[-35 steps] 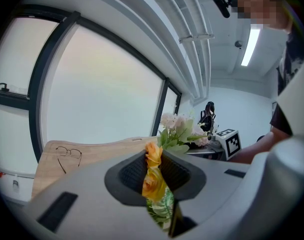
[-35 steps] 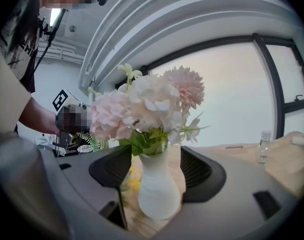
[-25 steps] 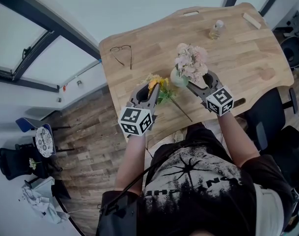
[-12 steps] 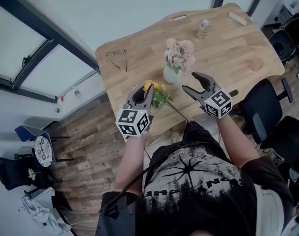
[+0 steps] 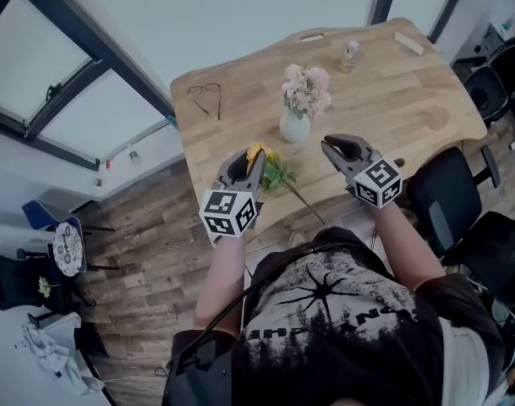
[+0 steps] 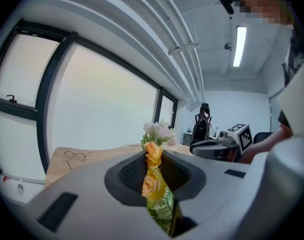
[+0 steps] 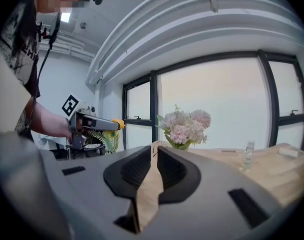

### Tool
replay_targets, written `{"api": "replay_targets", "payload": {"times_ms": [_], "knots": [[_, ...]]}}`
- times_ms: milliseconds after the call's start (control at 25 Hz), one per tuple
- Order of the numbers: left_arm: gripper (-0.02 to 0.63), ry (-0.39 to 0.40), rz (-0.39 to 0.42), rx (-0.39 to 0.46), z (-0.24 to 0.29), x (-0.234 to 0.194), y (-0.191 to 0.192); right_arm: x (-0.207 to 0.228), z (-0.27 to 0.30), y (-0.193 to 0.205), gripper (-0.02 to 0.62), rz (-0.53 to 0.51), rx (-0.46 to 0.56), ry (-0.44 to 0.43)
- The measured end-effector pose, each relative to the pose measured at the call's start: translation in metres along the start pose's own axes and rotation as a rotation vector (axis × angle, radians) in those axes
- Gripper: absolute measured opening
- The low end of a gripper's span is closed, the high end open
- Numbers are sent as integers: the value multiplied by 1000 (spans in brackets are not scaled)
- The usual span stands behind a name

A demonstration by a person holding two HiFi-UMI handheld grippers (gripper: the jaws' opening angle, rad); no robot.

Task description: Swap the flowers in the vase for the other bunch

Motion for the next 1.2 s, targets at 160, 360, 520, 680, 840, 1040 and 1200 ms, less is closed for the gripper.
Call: {"api": "replay_targets", "payload": {"times_ms": [160, 360, 520, 680, 840, 1040, 1200], "knots": [[81, -38, 19, -2, -6, 19, 2, 4, -17, -2, 32, -1, 11, -25], [81, -97, -16, 23, -16, 50, 5, 7, -46, -8, 28, -12, -3, -67], [81, -141, -30, 41, -24, 79, 11, 10, -73, -13, 28, -38, -5, -91], [81, -170, -32, 51, -30, 102, 15, 13, -98, -14, 27, -43, 11, -83], [81, -182, -30, 53, -33, 125, 22, 12, -120, -10, 25, -43, 29, -73], [81, -184, -18, 47, -36, 144, 30, 8, -138, -3, 18, -48, 26, -70], [81, -183, -12, 48, -37, 152, 31, 4, -143, -3, 18, -60, 25, -72]]}}
Point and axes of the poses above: the fingertips, and each gripper's own axes: z forward along the fingers, x to its right, y out of its underside, the point moved 10 cm from there along -z, backward along the fingers, and after that the axes turned 7 degrees about y, right-handed, at the moved point
